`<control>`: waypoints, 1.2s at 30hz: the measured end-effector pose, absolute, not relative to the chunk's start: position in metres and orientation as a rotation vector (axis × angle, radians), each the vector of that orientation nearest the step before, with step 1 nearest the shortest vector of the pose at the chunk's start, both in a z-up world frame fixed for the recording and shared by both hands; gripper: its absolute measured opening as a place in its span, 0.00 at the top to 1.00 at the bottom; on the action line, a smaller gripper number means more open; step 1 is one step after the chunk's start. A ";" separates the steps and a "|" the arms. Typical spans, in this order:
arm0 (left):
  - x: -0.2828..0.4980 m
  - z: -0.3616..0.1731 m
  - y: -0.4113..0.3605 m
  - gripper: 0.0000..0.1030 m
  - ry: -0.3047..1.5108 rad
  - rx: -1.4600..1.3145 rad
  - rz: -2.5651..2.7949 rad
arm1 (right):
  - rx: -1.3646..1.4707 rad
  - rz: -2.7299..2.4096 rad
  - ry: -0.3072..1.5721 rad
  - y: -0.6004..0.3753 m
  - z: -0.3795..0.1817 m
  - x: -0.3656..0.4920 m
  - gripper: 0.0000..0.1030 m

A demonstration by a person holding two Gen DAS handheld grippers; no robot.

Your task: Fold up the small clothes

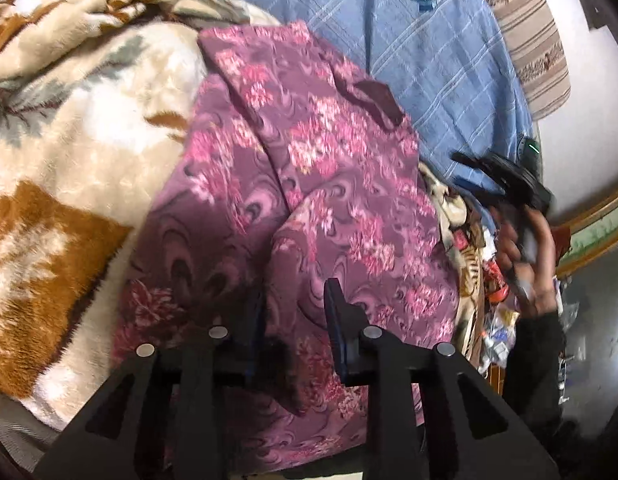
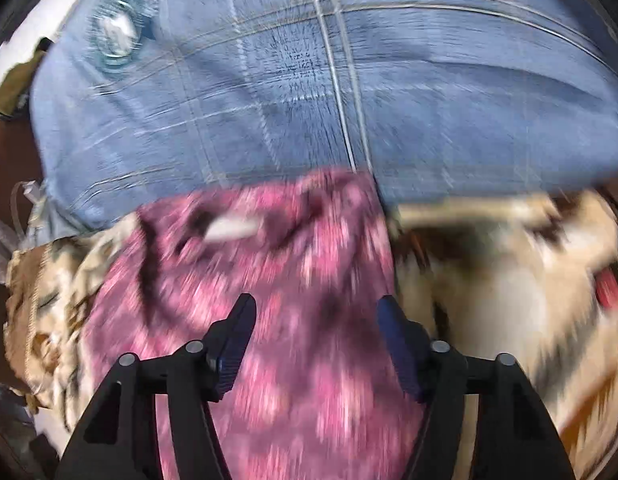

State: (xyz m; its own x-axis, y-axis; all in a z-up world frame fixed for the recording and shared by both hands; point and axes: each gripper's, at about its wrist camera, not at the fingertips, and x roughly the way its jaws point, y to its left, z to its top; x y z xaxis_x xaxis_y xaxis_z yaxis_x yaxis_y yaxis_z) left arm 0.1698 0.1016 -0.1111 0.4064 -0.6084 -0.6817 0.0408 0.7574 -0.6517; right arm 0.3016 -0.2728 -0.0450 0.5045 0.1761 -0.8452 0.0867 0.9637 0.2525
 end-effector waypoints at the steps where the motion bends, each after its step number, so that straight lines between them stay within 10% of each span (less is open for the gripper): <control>1: 0.170 -0.114 0.100 0.76 1.094 -0.607 -0.438 | 0.313 0.056 1.037 -0.276 -0.047 0.272 0.37; 4: 0.171 -0.116 0.101 0.76 1.098 -0.610 -0.434 | 0.449 0.031 1.082 -0.296 -0.074 0.242 0.45; 8: 0.165 -0.112 0.102 0.95 1.060 -0.558 -0.397 | 0.653 0.010 1.130 -0.323 -0.121 0.245 0.91; 11: 0.158 -0.103 0.098 0.95 1.017 -0.472 -0.357 | 0.657 -0.015 1.073 -0.325 -0.118 0.239 0.95; 19: 0.141 -0.091 0.096 0.80 1.046 -0.405 -0.353 | 0.399 -0.094 1.009 -0.296 -0.072 0.190 0.81; 20: 0.128 -0.084 0.106 0.53 1.025 -0.430 -0.343 | 0.378 -0.085 0.961 -0.293 -0.057 0.170 0.54; 22: 0.107 -0.078 0.121 0.41 0.999 -0.463 -0.307 | 0.369 -0.073 0.855 -0.289 -0.028 0.115 0.21; 36: 0.076 -0.110 0.133 0.41 1.093 -0.345 -0.112 | 0.540 0.028 0.930 -0.320 -0.093 -0.025 0.40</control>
